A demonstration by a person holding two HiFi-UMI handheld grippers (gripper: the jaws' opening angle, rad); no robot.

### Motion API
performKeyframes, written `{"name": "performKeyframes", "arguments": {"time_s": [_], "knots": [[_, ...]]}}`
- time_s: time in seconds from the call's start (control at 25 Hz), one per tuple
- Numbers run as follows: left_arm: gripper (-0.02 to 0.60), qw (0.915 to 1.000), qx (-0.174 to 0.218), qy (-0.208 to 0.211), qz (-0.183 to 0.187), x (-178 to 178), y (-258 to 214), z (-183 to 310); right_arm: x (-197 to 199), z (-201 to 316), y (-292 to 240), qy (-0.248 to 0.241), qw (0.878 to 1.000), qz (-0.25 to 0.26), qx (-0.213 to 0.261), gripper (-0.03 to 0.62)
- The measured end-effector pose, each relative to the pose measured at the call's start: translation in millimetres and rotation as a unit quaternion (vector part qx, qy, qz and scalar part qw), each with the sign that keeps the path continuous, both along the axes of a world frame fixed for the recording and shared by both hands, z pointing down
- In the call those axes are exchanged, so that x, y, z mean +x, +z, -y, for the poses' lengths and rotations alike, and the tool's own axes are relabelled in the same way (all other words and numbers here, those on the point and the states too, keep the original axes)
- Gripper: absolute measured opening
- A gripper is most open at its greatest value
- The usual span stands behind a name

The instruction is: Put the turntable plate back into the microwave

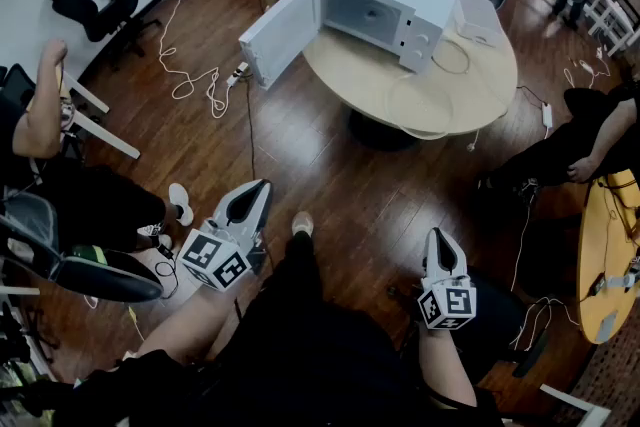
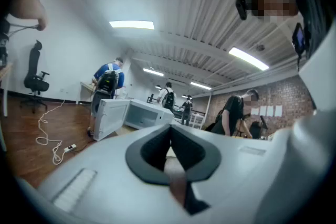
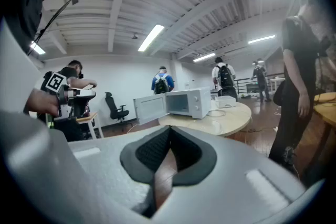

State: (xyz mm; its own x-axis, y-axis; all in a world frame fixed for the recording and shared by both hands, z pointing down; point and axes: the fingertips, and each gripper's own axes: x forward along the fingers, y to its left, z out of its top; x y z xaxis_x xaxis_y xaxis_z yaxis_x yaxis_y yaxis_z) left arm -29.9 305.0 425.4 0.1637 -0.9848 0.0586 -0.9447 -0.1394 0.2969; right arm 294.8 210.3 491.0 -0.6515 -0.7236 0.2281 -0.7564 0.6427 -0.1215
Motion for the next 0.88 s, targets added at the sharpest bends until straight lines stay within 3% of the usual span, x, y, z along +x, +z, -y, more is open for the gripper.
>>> {"name": "performKeyframes", "arguments": {"time_s": [0.12,0.32,0.56,0.88], "knots": [[0.003,0.9995,0.001,0.026,0.019,-28.1,-8.2,47.0,-25.9,32.9,-10.4,0.026,1.0,-0.008,-0.002,0.0],[0.003,0.9953,0.015,0.082,0.049,-66.9,-30.4,127.2,-91.3,86.1,-20.8,0.029,0.999,-0.024,0.001,0.001],[0.003,0.992,0.008,0.115,0.052,-106.4,-28.8,197.2,-161.3,141.5,-34.2,0.029,0.999,-0.024,-0.002,0.001],[0.003,0.9854,-0.024,0.165,0.033,-90.3,-2.5,286.6,-136.4,209.3,-33.8,0.079,0.996,-0.048,-0.015,0.001]]}}
